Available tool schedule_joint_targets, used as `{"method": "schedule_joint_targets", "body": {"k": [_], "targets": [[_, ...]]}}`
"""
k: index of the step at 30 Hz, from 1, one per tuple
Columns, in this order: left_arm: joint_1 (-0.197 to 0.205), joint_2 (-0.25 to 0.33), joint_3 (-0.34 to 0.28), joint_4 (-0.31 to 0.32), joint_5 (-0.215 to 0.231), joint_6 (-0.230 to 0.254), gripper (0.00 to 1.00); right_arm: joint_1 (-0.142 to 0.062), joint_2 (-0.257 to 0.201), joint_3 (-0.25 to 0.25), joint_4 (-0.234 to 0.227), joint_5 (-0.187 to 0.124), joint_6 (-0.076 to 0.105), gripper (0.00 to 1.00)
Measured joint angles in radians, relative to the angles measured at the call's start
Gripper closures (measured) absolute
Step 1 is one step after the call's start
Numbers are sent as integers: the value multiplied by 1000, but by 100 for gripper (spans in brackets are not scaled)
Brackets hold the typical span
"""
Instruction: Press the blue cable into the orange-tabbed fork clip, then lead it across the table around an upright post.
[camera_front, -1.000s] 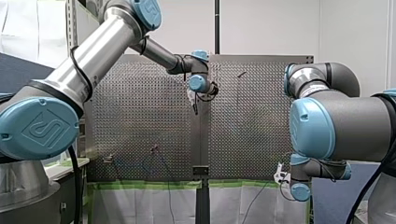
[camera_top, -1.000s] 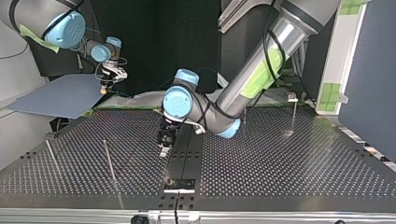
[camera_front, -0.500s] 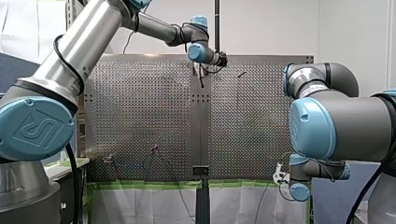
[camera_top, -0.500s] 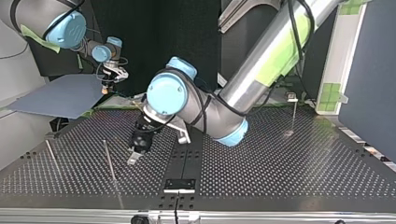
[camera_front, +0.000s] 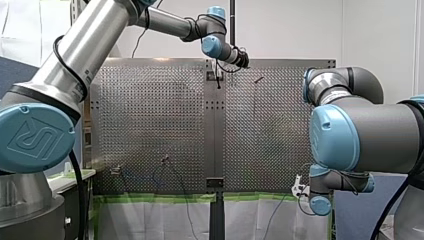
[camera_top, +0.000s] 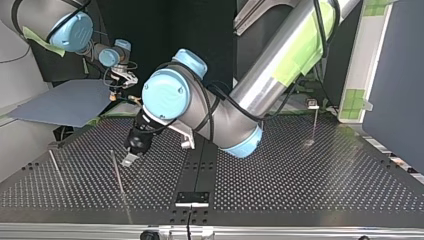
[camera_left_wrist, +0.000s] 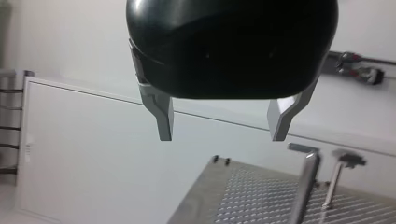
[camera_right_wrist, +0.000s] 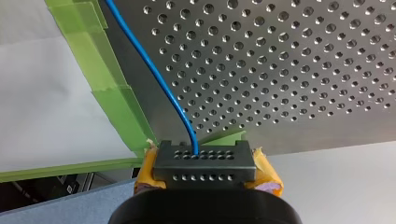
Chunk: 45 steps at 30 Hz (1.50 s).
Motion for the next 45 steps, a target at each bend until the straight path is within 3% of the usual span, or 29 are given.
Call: {"method": "schedule_joint_targets", "body": {"k": [9,22,32,45], "targets": [[-12,0,0,-61,41,0,0,2,0,0,4,0,-2,100],[-14,0,0,-82,38,13,0,7,0,0,5,0,-2,100],[-14,1,1,-127,-35,76,0,12,0,-1,5,0,-2,100],[-18,1,0,-199,-171,192,0,17,0,-1,5,0,-3,100]]}}
